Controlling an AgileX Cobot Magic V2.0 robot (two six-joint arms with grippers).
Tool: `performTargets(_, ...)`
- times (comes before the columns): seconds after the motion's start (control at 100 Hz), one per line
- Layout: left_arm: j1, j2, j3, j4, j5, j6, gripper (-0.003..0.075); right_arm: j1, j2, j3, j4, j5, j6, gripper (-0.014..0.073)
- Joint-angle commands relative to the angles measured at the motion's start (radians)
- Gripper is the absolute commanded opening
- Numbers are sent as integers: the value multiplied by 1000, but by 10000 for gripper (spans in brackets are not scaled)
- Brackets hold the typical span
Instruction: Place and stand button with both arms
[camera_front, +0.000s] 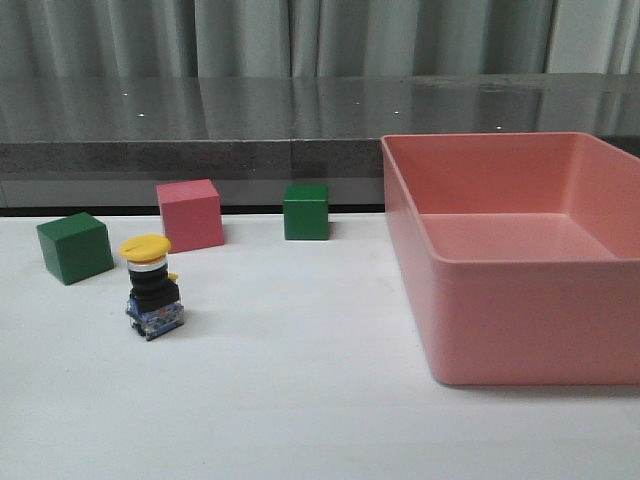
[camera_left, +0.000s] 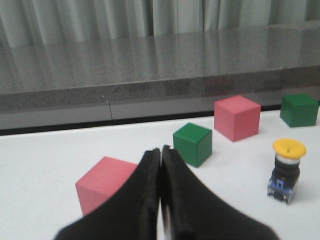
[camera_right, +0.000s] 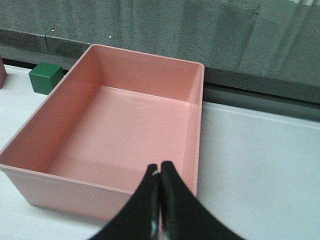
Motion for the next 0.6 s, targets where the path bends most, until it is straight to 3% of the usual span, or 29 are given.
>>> performTargets(0.0, 4, -29, 39, -15, -132, -38, -20, -5, 9, -25, -24, -76, 2, -62)
performTargets(0.59, 4, -29, 44, -17, -117, -38, -20, -5, 9, -25, -24, -76, 2, -62)
